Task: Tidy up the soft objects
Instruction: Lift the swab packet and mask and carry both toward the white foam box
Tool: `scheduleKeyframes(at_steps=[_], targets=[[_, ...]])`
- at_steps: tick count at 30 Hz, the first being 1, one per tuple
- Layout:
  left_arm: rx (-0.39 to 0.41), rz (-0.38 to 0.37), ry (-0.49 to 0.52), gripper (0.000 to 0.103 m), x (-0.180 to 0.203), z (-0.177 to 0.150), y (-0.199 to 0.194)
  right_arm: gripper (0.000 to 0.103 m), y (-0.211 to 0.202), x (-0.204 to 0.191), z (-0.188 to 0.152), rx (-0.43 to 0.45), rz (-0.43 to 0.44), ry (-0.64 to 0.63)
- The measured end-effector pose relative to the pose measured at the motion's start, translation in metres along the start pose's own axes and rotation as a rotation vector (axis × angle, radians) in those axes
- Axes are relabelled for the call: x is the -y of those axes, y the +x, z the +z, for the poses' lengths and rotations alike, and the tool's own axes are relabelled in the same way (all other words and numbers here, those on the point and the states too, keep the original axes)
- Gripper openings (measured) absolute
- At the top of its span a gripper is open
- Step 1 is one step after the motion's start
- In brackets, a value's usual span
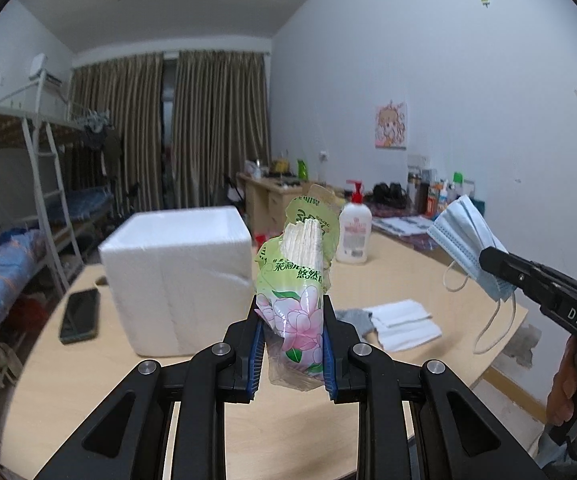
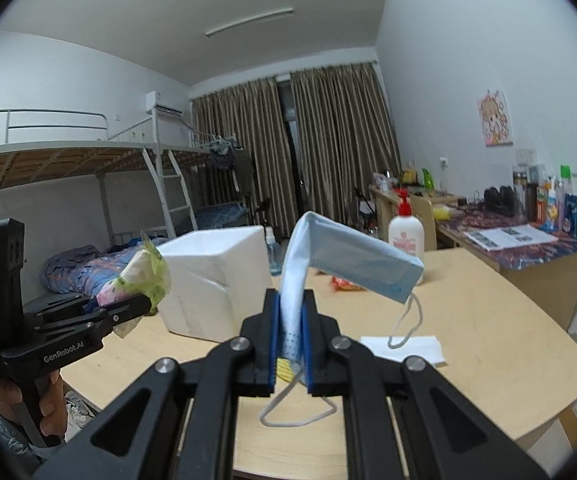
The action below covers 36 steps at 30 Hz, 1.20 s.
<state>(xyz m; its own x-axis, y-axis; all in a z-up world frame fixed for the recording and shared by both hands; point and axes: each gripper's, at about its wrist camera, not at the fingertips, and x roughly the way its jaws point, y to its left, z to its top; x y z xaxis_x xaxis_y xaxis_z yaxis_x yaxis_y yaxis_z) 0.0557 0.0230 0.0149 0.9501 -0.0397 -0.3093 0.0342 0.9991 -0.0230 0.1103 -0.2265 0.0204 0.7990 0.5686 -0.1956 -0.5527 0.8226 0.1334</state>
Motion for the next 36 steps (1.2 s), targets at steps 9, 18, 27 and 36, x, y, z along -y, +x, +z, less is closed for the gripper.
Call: scheduleKeyframes(at_steps=[9, 18, 27, 36], targets=[[0.080, 0.078, 0.005, 0.026, 0.003, 0.010, -0.043, 0.013, -0.022, -0.022, 0.012, 0.070, 0.052, -0.051], [0.137, 0.153, 0.000, 0.026, 0.002, 0.013, -0.074, 0.013, -0.036, -0.039, 0.016, 0.119, 0.100, -0.094], [0.146, 0.221, -0.003, 0.026, -0.009, 0.012, -0.086, 0.013, -0.026, -0.050, 0.015, 0.111, 0.158, -0.105], [0.145, 0.266, -0.021, 0.026, -0.020, 0.012, -0.090, 0.013, -0.014, -0.061, 0.016, 0.102, 0.207, -0.114]])
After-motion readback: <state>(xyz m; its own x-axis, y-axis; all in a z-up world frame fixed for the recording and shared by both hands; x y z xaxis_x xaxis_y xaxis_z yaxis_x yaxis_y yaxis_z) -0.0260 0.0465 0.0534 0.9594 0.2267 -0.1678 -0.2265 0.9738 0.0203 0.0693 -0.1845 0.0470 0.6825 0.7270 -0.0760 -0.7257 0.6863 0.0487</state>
